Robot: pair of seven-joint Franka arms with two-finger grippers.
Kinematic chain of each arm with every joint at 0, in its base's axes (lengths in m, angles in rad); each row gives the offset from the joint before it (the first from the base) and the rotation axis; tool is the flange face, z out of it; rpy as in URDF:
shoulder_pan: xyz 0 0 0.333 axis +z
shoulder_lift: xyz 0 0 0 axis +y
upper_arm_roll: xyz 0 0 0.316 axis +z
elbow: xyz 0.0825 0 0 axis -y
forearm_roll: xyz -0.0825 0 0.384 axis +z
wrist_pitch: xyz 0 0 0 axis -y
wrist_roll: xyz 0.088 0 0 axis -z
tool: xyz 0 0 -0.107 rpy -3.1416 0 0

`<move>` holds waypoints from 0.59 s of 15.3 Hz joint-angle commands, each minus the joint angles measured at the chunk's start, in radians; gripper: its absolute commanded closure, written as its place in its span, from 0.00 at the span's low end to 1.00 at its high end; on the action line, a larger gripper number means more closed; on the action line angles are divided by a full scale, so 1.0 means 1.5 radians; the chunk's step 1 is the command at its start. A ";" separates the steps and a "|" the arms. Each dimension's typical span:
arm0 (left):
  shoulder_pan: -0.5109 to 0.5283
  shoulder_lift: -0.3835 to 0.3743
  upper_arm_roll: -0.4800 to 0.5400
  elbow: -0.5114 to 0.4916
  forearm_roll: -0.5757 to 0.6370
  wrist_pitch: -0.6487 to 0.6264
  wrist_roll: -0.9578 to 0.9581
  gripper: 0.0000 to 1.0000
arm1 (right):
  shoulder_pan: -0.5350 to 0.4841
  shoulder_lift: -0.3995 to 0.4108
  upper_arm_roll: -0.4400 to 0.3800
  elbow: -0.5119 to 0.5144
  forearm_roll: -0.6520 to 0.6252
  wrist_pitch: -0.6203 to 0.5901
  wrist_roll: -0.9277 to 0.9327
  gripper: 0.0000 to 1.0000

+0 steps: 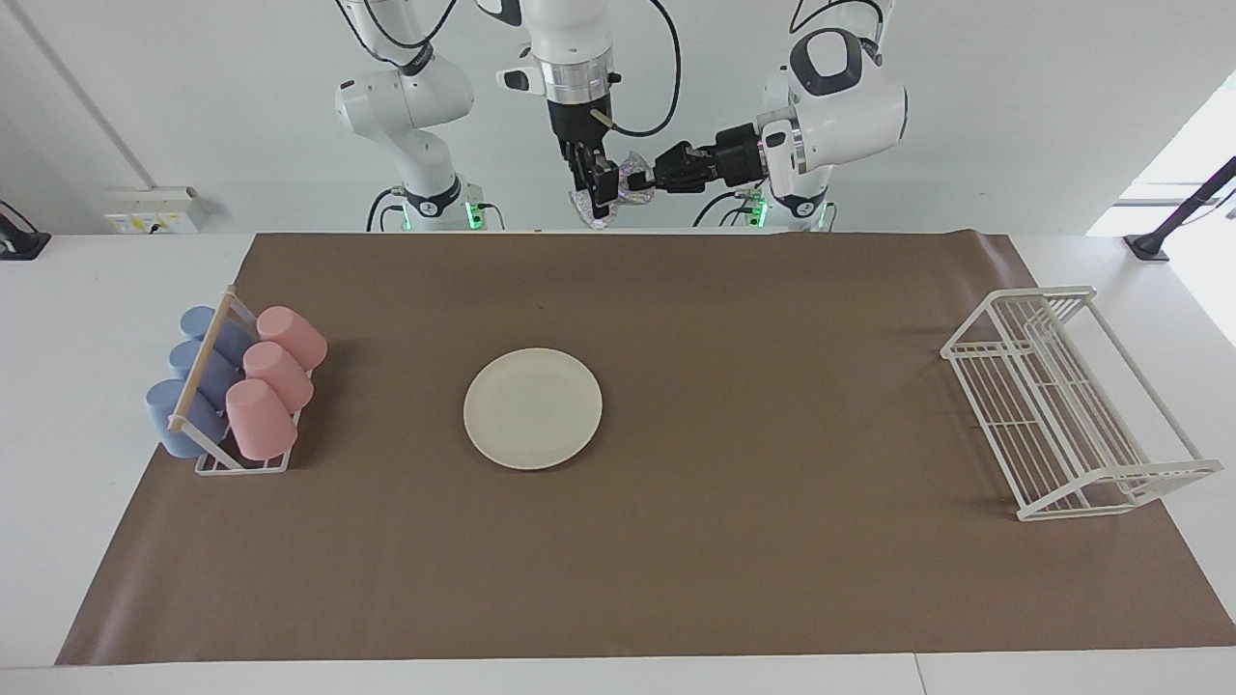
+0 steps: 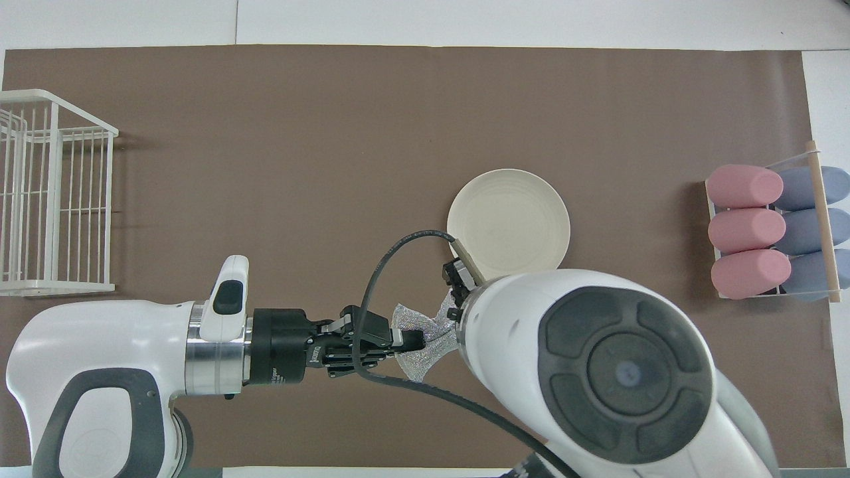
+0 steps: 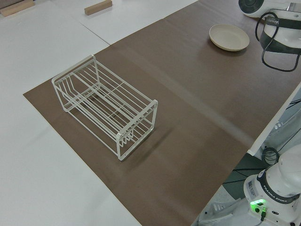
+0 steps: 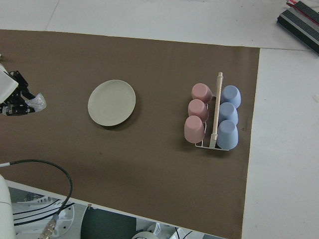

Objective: Wipe plate with sponge
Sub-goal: 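Grasp the scrubber with the left gripper while the right gripper releases it, then withdraw the right gripper to rest while the left gripper carries the scrubber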

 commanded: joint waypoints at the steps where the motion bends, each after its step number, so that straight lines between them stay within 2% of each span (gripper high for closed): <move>1: 0.010 -0.017 0.002 -0.012 0.011 -0.002 -0.019 1.00 | -0.060 0.004 0.003 0.000 -0.010 -0.003 -0.208 0.00; 5: 0.035 -0.006 0.002 -0.005 0.204 -0.005 -0.102 1.00 | -0.126 0.007 0.003 0.004 -0.009 0.002 -0.450 0.00; 9: 0.093 -0.004 0.001 0.000 0.362 -0.057 -0.102 1.00 | -0.204 0.006 0.002 0.004 -0.009 -0.004 -0.701 0.00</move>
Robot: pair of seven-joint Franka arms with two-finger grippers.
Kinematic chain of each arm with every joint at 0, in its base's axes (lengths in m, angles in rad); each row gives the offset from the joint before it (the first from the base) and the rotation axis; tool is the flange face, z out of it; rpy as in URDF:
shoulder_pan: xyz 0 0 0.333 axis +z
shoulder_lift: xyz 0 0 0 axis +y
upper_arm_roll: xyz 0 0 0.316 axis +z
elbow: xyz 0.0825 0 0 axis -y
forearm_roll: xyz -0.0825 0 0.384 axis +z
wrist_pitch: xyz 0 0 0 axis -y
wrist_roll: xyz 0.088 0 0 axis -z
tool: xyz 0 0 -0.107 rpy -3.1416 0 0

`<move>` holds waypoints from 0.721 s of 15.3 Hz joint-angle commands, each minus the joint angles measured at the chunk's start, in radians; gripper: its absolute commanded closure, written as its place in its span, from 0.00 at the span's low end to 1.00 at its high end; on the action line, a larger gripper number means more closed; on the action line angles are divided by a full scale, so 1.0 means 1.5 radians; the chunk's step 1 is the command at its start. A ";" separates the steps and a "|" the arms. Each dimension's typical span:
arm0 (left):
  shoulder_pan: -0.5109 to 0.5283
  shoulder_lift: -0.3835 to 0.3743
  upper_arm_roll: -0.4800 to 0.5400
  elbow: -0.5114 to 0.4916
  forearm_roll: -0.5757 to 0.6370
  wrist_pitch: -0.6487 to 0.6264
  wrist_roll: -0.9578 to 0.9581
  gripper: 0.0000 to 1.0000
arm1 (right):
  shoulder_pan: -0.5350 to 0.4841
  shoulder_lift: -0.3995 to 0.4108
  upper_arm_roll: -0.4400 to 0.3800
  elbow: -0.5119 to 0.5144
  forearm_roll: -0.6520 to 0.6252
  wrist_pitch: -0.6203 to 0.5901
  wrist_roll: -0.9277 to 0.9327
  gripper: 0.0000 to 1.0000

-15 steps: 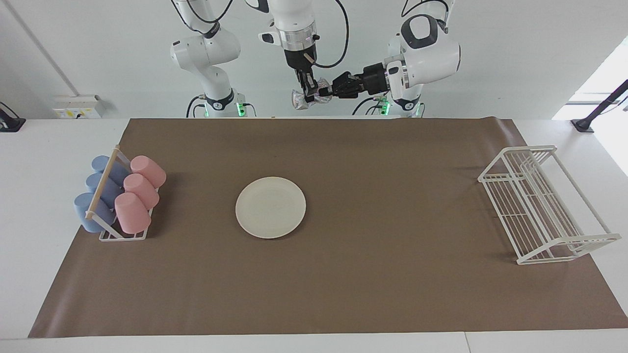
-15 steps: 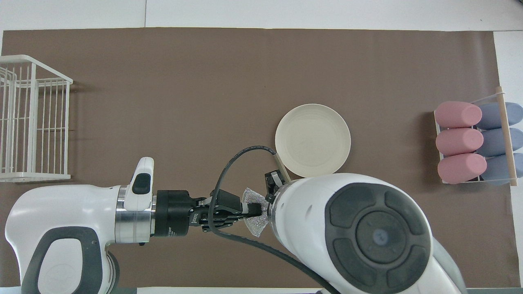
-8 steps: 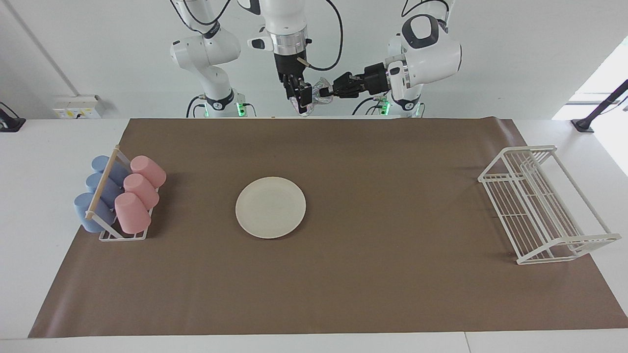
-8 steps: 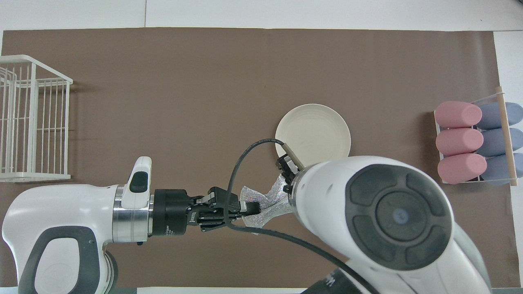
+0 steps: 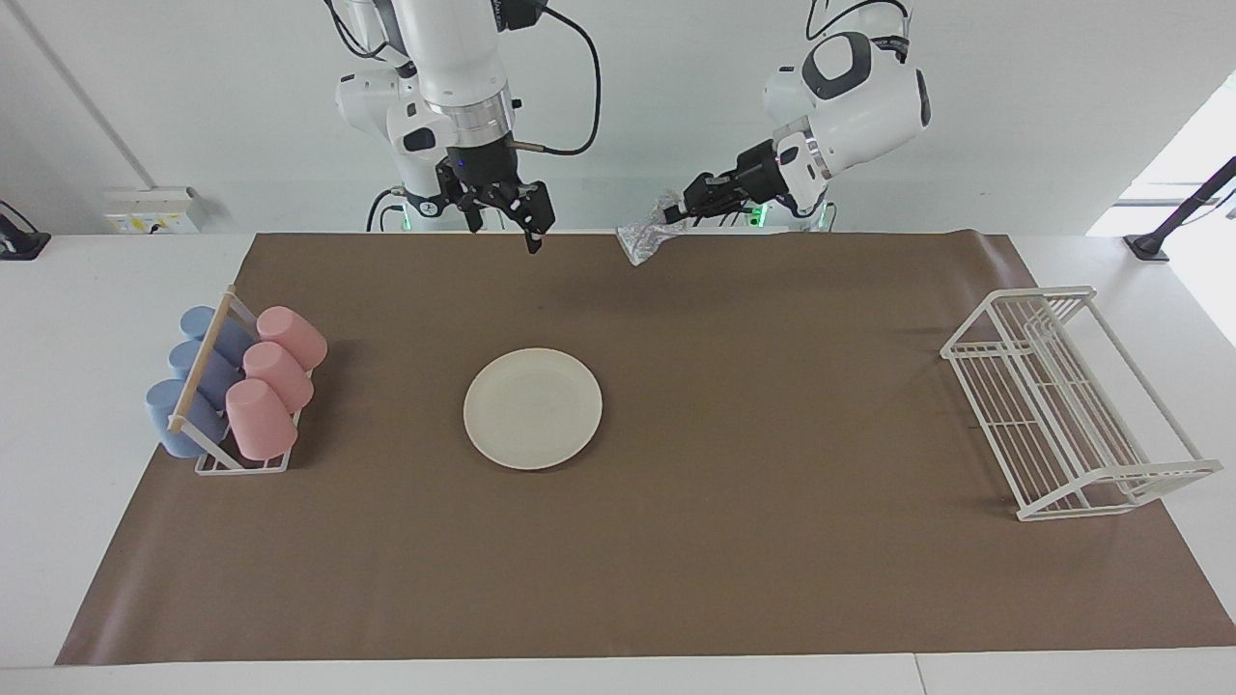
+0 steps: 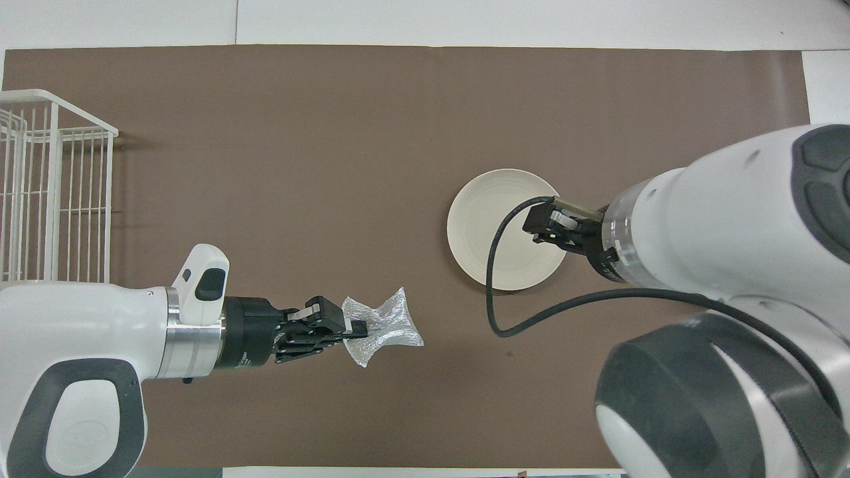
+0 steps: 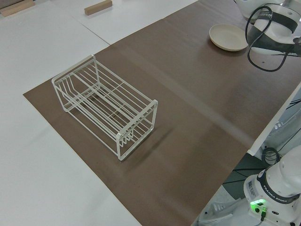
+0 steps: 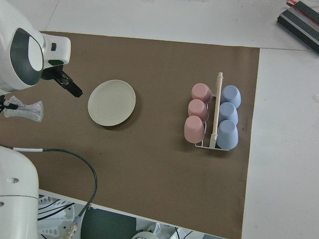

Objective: Wipe plate with sponge
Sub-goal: 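Withdraw the right gripper to rest while the left gripper carries the scrubber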

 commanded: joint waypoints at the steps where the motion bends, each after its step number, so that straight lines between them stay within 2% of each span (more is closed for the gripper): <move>1: 0.031 0.000 -0.004 0.001 0.111 -0.028 -0.009 1.00 | -0.062 0.002 0.008 0.004 -0.009 -0.006 -0.161 0.00; 4: 0.049 0.004 -0.004 0.004 0.222 -0.032 -0.008 1.00 | -0.105 0.004 0.007 0.008 -0.015 -0.010 -0.289 0.00; 6: 0.052 0.021 -0.005 0.028 0.325 -0.055 -0.010 1.00 | -0.150 0.005 0.007 0.012 -0.016 -0.019 -0.367 0.00; 8: 0.057 0.035 -0.004 0.049 0.413 -0.089 -0.010 1.00 | -0.191 0.020 0.006 0.043 -0.017 -0.051 -0.446 0.00; 11: 0.055 0.068 -0.005 0.084 0.546 -0.128 -0.012 1.00 | -0.213 0.037 0.006 0.092 -0.022 -0.122 -0.471 0.00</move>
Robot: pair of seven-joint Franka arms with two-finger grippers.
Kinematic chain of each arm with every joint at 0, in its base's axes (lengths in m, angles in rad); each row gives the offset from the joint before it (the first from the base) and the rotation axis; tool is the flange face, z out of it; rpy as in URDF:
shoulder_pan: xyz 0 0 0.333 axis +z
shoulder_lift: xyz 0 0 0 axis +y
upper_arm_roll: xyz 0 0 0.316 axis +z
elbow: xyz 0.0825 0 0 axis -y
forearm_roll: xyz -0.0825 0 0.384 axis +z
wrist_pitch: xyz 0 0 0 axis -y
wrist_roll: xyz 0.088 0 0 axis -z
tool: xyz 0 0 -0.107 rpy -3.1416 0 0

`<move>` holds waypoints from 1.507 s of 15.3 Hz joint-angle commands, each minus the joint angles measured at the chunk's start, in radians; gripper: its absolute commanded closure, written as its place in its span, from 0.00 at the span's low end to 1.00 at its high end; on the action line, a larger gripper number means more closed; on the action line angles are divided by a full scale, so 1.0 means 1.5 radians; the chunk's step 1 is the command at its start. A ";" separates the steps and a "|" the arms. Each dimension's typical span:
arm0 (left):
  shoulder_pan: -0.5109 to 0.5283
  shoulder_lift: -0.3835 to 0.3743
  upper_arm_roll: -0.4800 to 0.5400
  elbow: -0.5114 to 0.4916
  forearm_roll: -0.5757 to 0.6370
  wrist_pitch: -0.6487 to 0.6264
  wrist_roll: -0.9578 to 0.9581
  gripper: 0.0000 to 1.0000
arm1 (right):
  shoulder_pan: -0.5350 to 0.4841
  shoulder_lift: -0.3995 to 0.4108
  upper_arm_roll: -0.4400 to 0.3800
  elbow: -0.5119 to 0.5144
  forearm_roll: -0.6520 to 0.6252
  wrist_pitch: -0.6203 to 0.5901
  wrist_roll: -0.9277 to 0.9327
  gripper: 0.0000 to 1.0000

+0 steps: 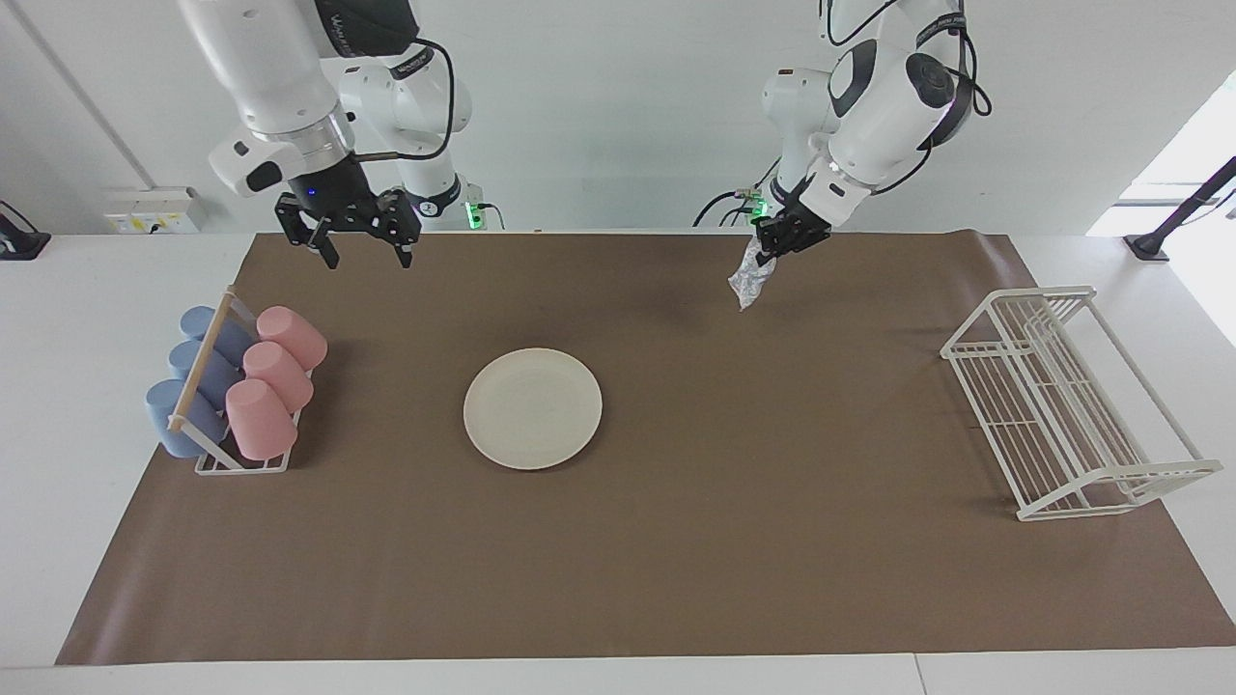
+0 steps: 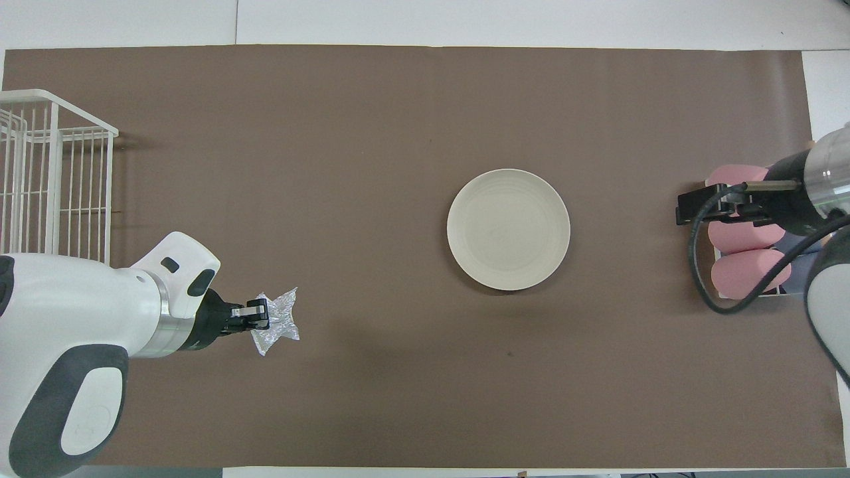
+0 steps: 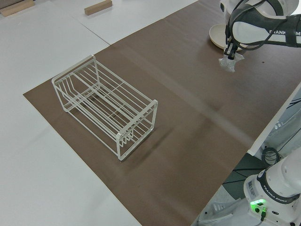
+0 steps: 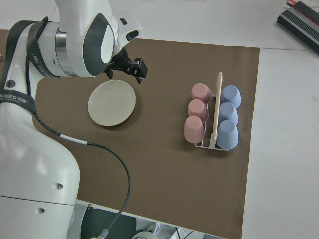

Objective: Wipe plate with sponge
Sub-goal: 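Withdraw the right gripper to rest while the left gripper carries the scrubber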

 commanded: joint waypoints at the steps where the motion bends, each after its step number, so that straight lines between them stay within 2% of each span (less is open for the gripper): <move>1: 0.002 0.055 -0.007 0.058 0.125 -0.057 -0.007 1.00 | -0.010 0.034 0.011 0.069 -0.041 -0.059 -0.043 0.00; 3: -0.001 0.074 -0.009 0.076 0.203 -0.084 -0.008 1.00 | 0.009 0.048 -0.012 0.069 -0.068 -0.051 -0.074 0.00; 5: -0.004 0.096 -0.011 0.098 0.285 -0.124 -0.008 1.00 | 0.099 0.046 -0.090 0.073 -0.072 -0.058 -0.076 0.00; 7: -0.028 0.141 -0.010 0.144 0.331 -0.185 -0.013 1.00 | 0.153 0.050 -0.170 0.078 -0.065 -0.062 -0.076 0.00; 9: -0.032 0.184 -0.010 0.197 0.392 -0.242 -0.034 1.00 | 0.191 0.046 -0.222 0.075 -0.061 -0.075 -0.073 0.00; 13: -0.057 0.234 -0.010 0.226 0.540 -0.314 -0.072 1.00 | 0.222 0.046 -0.239 0.075 -0.061 -0.071 -0.068 0.00; 14: -0.056 0.239 -0.010 0.225 0.568 -0.316 -0.084 1.00 | 0.237 0.046 -0.262 0.075 -0.059 -0.073 -0.066 0.00; 19: -0.048 0.280 -0.009 0.259 0.723 -0.369 -0.084 1.00 | 0.238 0.041 -0.272 0.070 -0.055 -0.073 -0.061 0.00; 23: -0.033 0.362 -0.002 0.330 0.848 -0.388 -0.083 1.00 | 0.222 0.041 -0.273 0.068 -0.054 -0.073 -0.061 0.00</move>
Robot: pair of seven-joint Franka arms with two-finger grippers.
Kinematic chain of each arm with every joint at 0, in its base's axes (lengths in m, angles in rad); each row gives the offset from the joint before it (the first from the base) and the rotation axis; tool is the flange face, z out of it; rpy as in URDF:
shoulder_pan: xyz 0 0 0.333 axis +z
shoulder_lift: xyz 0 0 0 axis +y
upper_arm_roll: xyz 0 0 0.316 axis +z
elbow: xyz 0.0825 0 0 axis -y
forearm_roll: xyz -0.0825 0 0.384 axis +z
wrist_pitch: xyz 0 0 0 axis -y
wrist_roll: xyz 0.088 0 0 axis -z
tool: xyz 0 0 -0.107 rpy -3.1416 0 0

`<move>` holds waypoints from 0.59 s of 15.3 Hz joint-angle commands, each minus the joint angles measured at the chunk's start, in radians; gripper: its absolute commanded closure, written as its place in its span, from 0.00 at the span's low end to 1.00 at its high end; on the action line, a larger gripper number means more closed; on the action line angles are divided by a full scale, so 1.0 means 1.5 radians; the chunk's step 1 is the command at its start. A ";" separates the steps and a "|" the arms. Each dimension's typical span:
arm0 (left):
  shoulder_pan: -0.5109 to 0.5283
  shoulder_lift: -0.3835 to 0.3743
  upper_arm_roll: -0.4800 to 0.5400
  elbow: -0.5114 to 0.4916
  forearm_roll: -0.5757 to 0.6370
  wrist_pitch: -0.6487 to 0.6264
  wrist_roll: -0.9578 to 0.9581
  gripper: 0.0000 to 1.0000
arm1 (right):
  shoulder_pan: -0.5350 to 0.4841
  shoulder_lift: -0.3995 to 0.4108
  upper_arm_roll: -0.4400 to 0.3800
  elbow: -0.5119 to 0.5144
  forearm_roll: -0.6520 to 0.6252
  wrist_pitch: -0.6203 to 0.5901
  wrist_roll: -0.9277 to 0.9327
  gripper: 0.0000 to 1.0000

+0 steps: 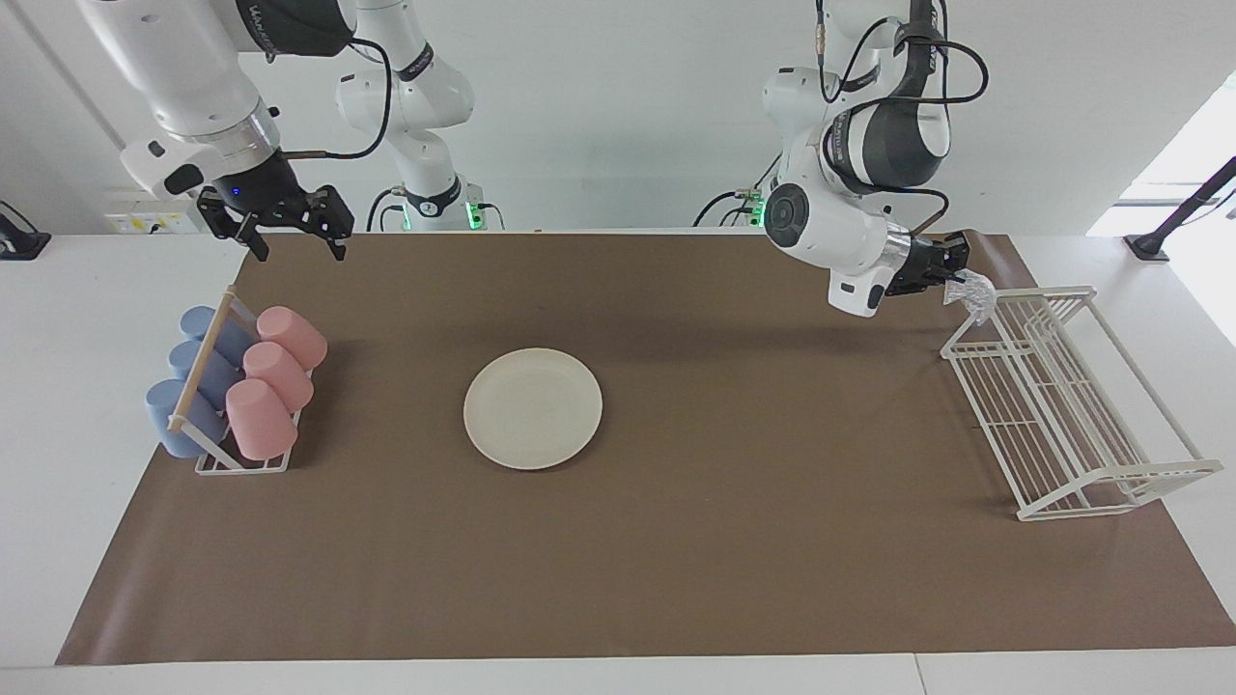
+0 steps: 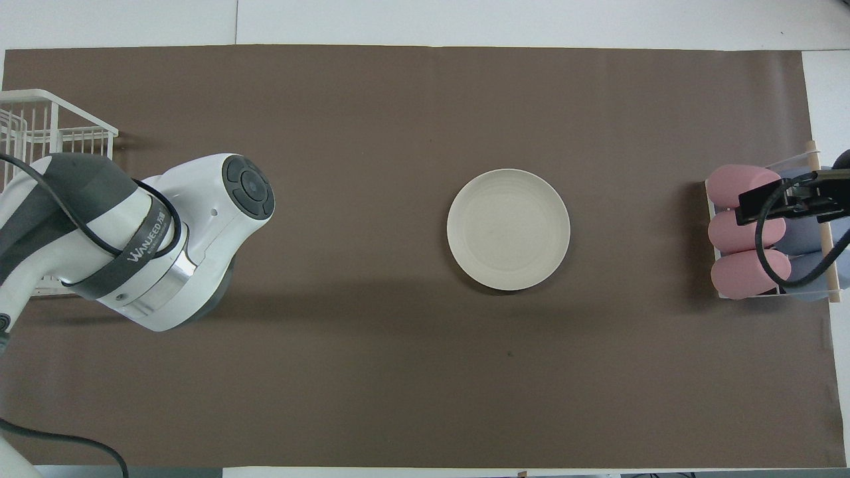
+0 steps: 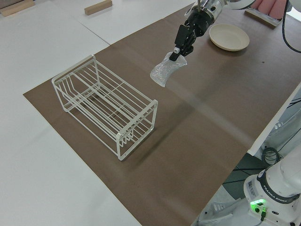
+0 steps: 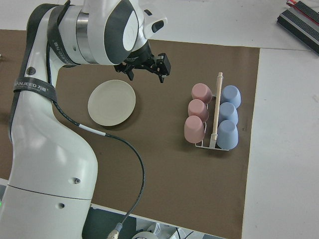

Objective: Wipe plate with sponge
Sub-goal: 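Lower the scrubber into the wire basket and open the left gripper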

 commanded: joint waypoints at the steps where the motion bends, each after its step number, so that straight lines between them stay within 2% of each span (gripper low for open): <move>1: 0.028 0.096 0.005 0.069 0.075 -0.024 -0.008 1.00 | -0.018 0.003 -0.004 0.007 0.006 -0.011 0.001 0.00; 2: 0.035 0.129 0.005 0.076 0.115 -0.020 -0.008 1.00 | -0.025 0.003 -0.004 0.006 0.010 -0.011 0.001 0.00; 5: 0.087 0.182 0.005 0.136 0.139 -0.009 -0.008 1.00 | -0.047 0.003 -0.005 0.006 0.017 -0.013 -0.002 0.00; 9: 0.112 0.201 0.005 0.123 0.137 0.048 -0.016 1.00 | -0.052 0.004 -0.005 0.008 0.022 -0.002 0.007 0.00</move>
